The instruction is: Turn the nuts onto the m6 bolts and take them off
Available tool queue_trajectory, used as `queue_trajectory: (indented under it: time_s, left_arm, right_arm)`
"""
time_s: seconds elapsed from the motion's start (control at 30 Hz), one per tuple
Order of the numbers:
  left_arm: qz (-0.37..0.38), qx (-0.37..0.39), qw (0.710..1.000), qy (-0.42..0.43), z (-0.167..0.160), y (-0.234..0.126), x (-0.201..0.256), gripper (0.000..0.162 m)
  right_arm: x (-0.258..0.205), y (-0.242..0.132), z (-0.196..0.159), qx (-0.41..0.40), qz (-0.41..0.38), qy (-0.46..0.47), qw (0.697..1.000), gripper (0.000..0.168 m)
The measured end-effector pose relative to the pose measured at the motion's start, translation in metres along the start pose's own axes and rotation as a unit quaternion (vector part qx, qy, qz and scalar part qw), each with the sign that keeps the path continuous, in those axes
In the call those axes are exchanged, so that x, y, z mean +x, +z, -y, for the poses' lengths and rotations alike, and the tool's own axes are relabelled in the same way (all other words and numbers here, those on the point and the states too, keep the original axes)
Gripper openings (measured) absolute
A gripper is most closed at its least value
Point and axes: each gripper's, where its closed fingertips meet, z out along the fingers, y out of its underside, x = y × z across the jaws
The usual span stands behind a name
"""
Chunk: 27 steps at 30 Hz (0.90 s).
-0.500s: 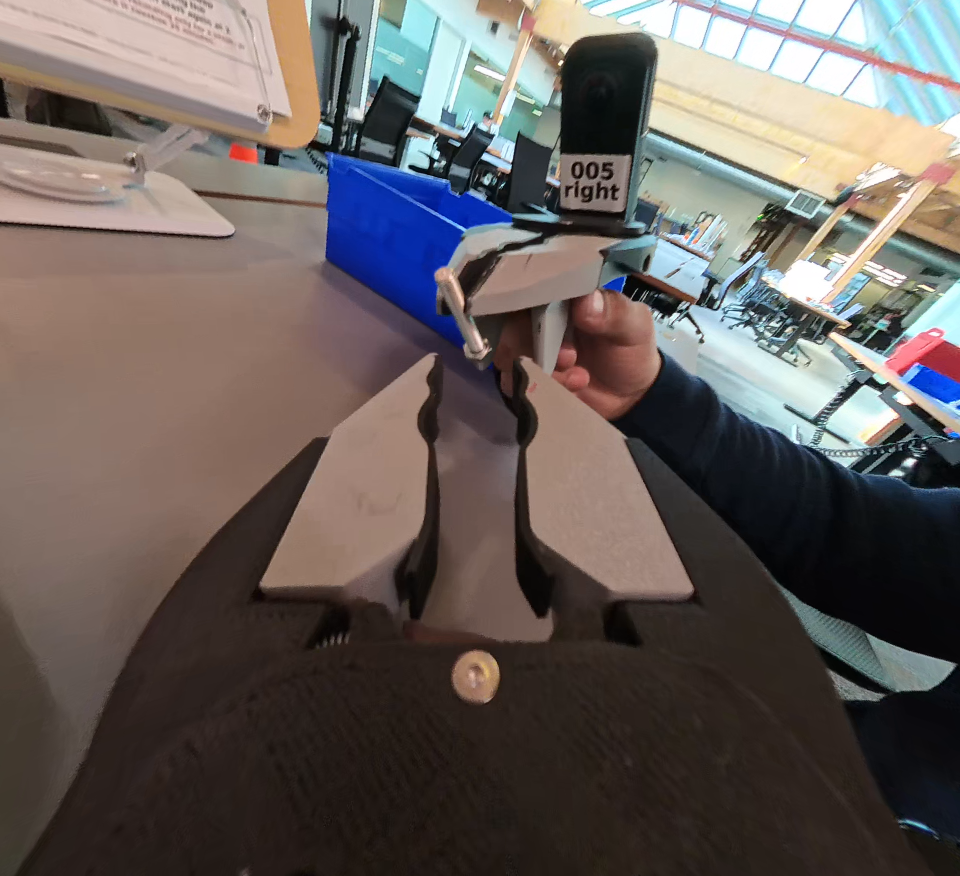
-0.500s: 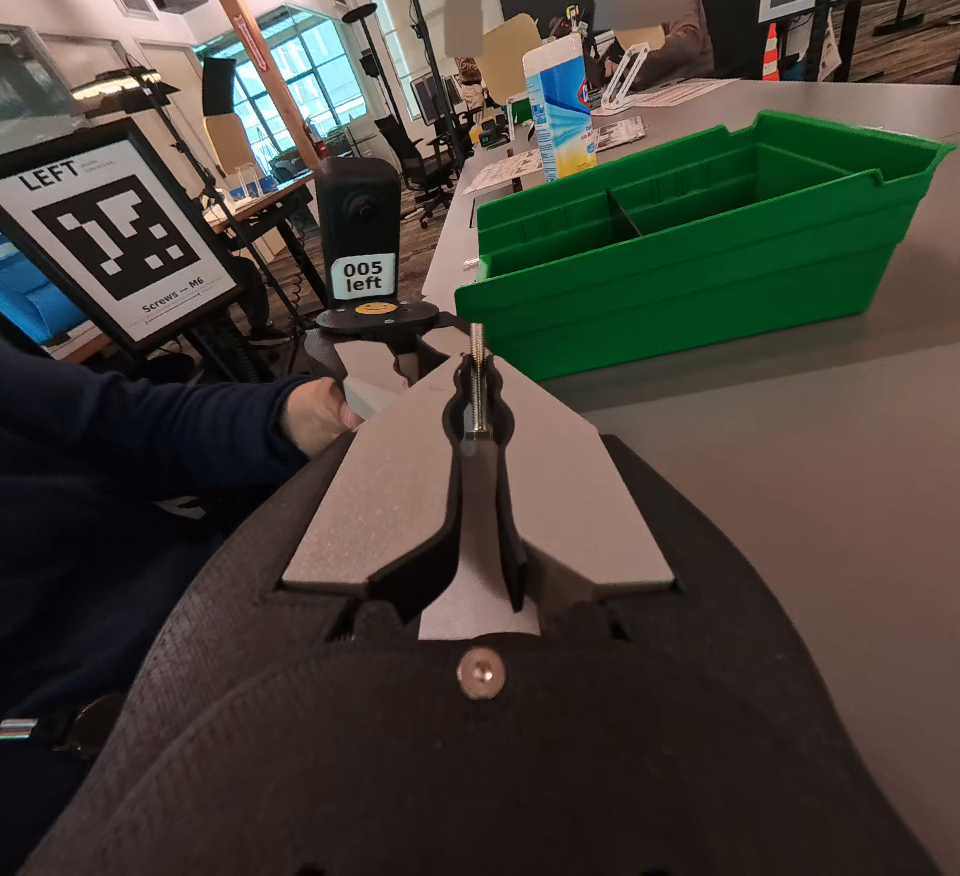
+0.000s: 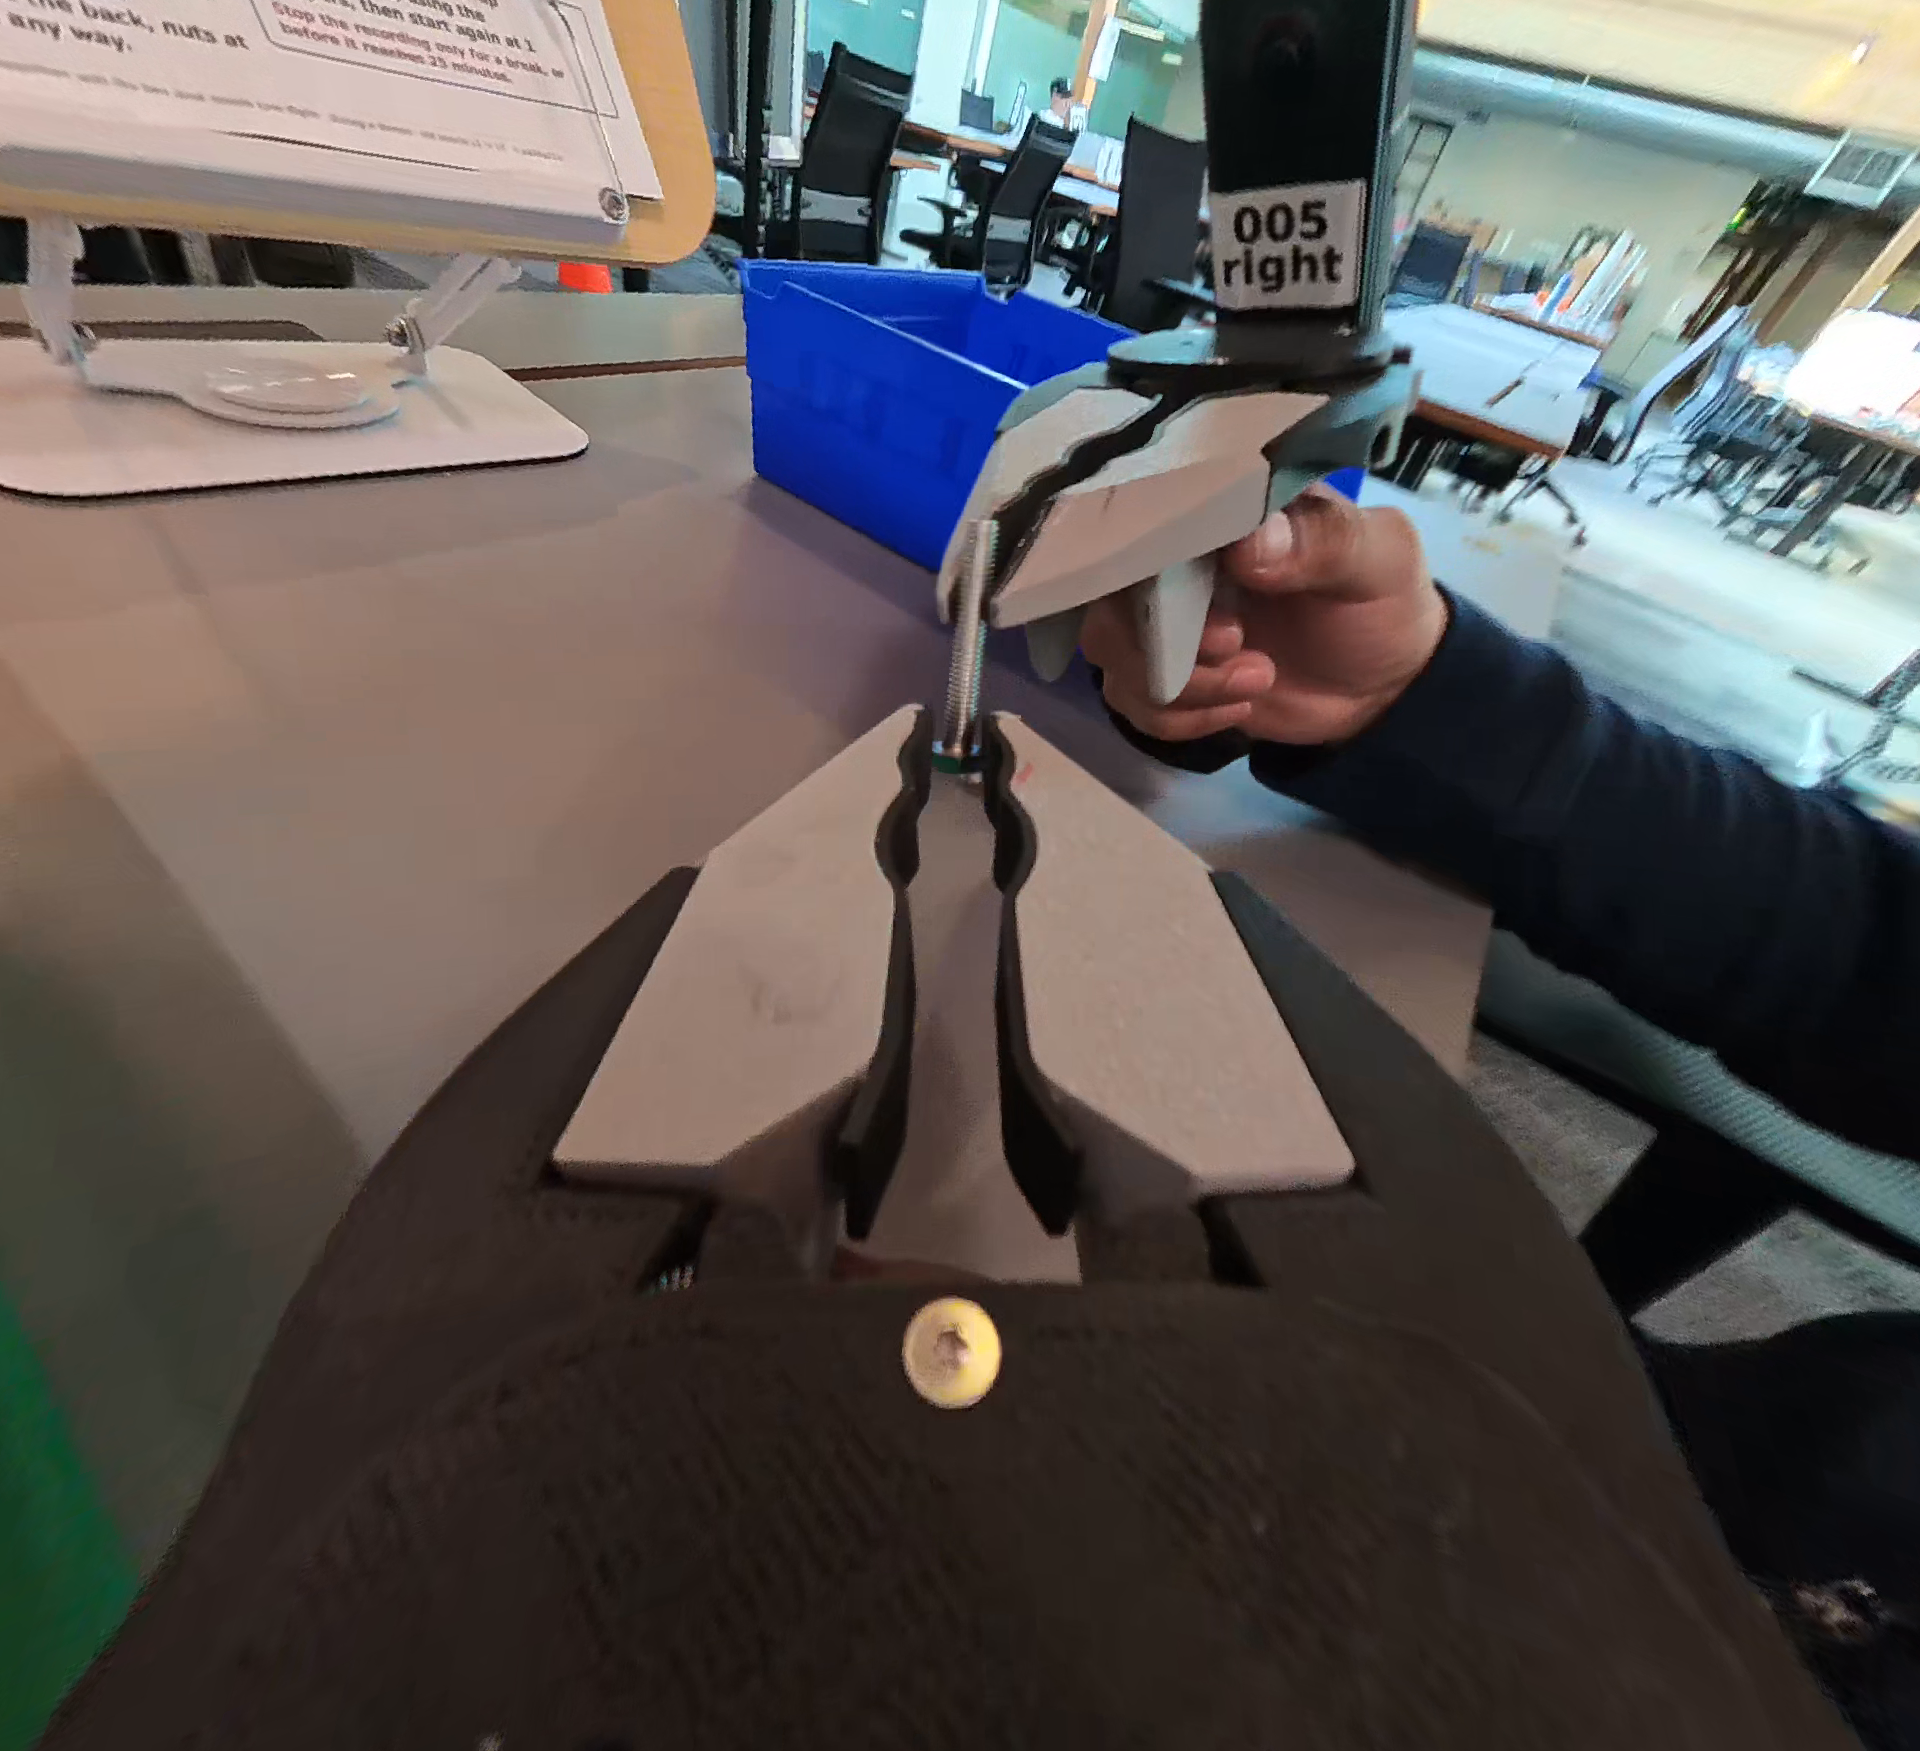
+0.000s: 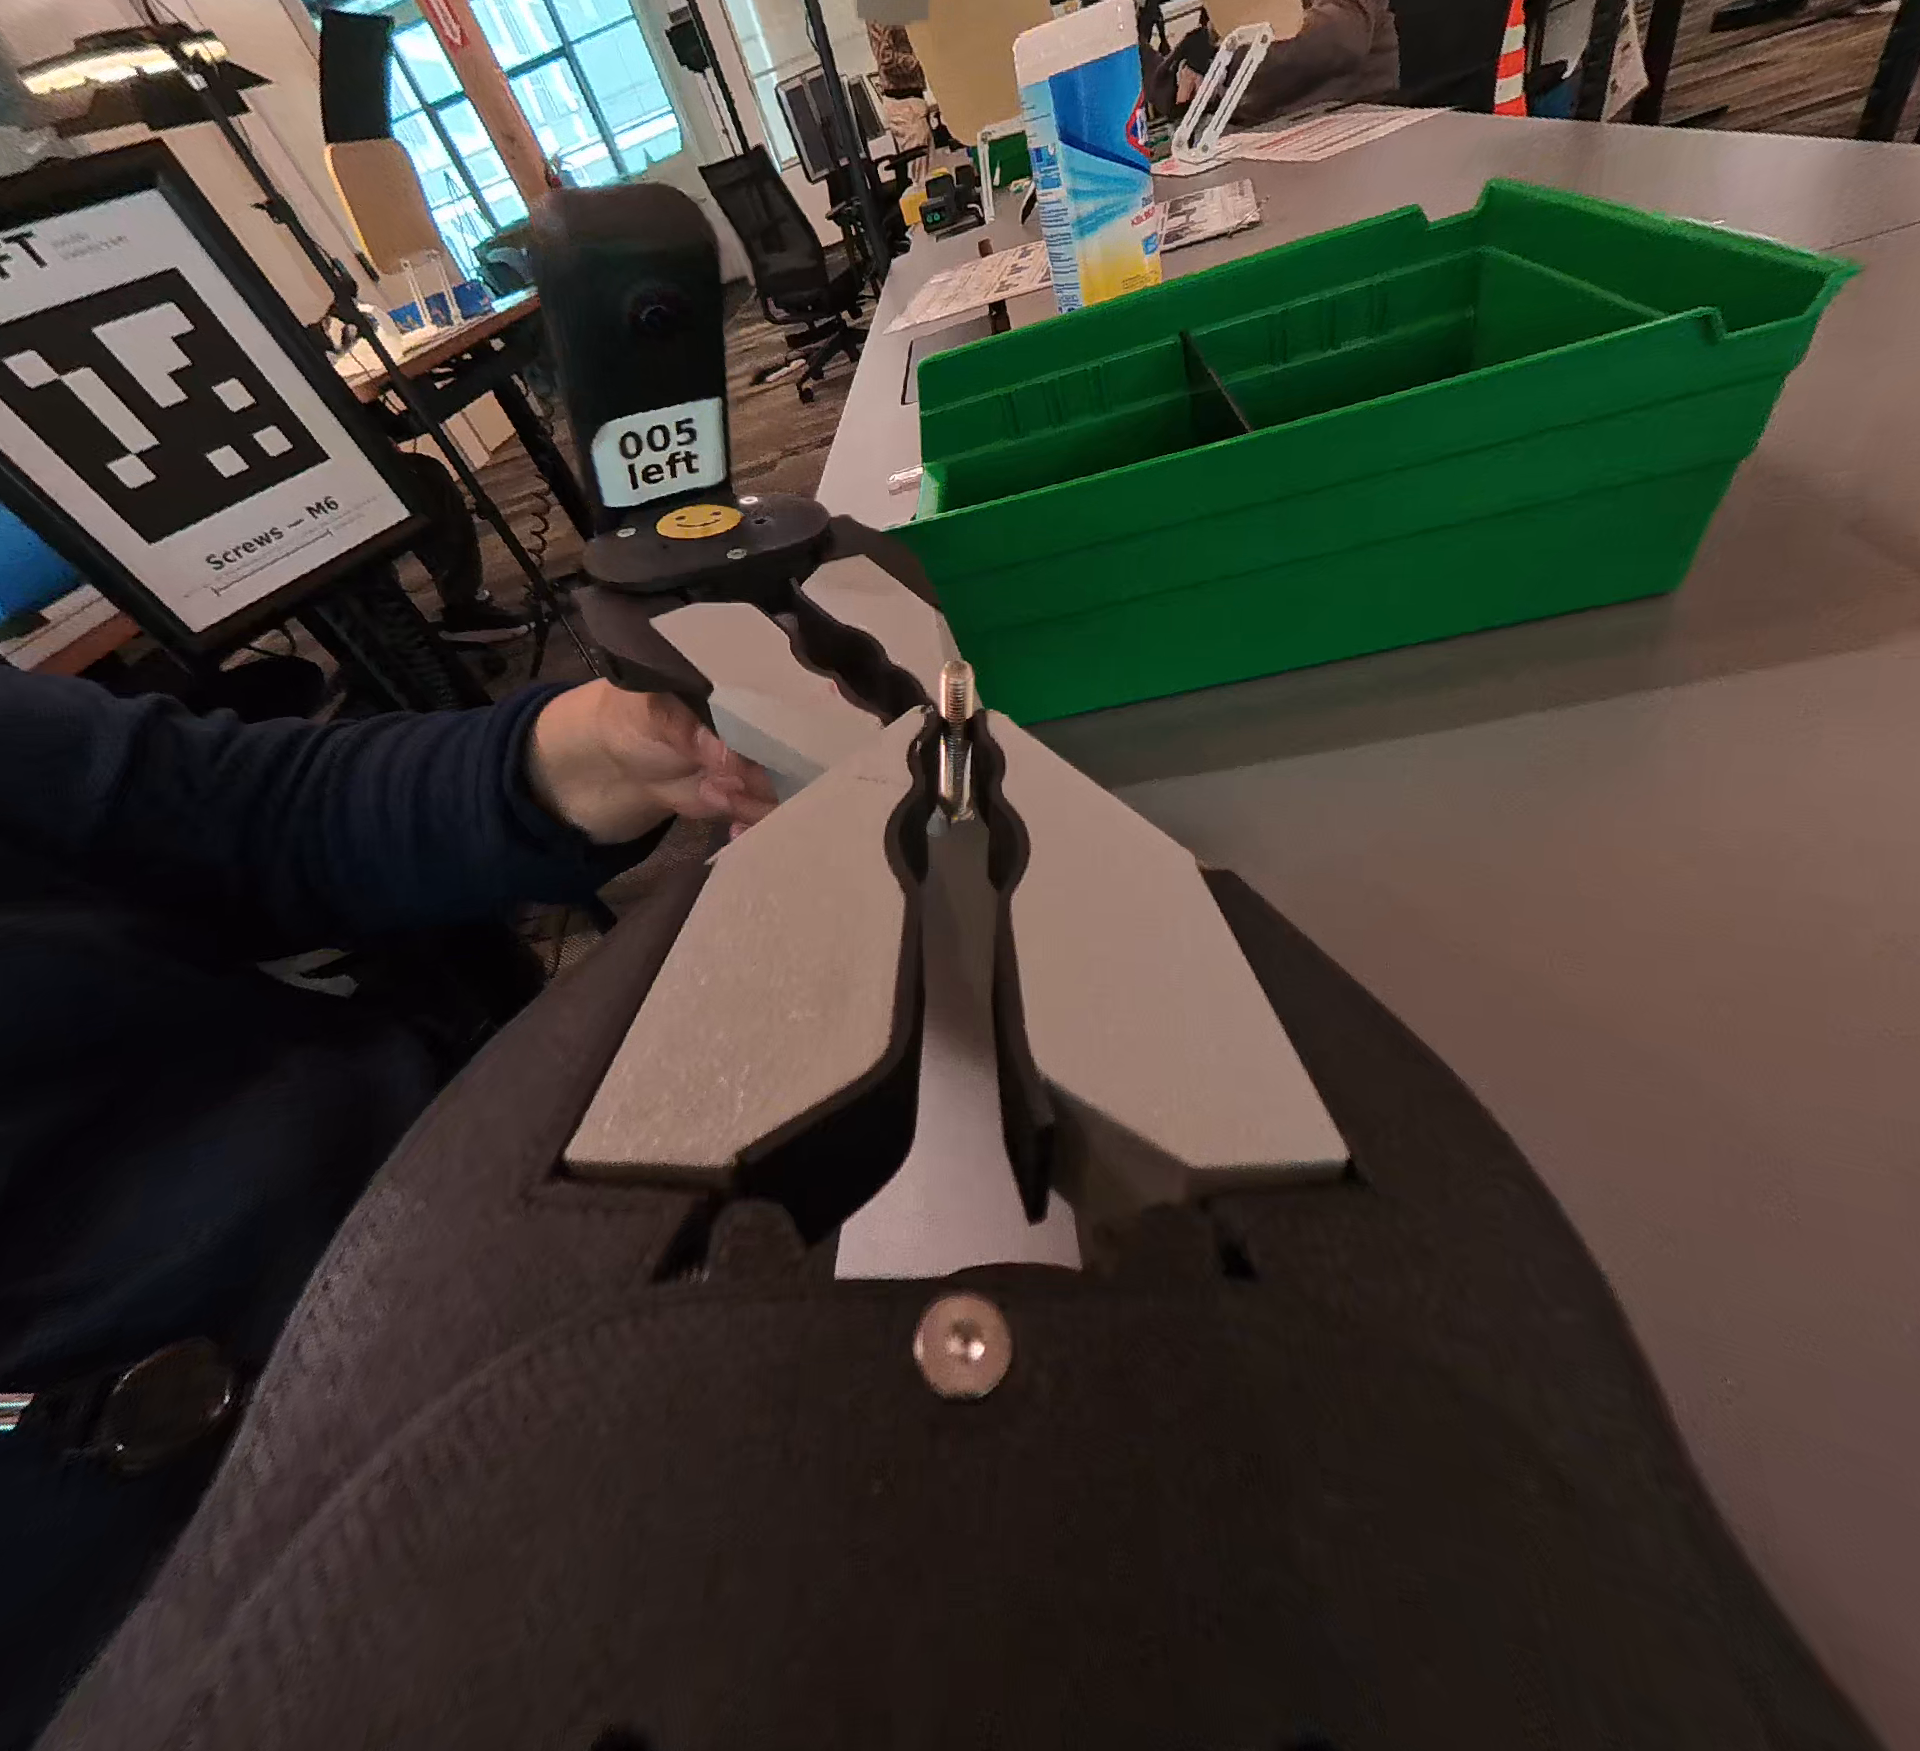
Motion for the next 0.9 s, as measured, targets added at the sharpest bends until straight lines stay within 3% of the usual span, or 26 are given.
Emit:
queue_trajectory:
  time_s: [0.2, 0.23, 0.7, 0.83, 0.9]
  left_arm:
    - [0.013, -0.030, 0.998, 0.047, -0.011, 0.005, 0.004, 0.003]
    - [0.012, -0.031, 0.998, 0.048, -0.011, 0.006, 0.005, 0.003]
    - [0.003, -0.012, 1.000, 0.026, -0.007, 0.010, 0.001, 0.003]
    - [0.003, -0.006, 1.000, 0.030, -0.005, 0.008, 0.001, 0.003]
    - [0.002, -0.005, 1.000, 0.026, -0.005, 0.008, 0.001, 0.003]
  right_arm:
    - [0.000, 0.003, 0.000, 0.008, 0.005, 0.011, 1.000, 0.009]
    - [0.000, 0.002, 0.001, 0.008, 0.006, 0.014, 1.000, 0.002]
    - [0.004, 0.002, 0.005, 0.029, 0.003, 0.035, 0.999, 0.002]
    - [0.001, 0.004, 0.005, 0.027, 0.012, 0.033, 0.999, 0.009]
    - [0.004, 0.005, 0.003, 0.021, -0.003, 0.024, 1.000, 0.002]
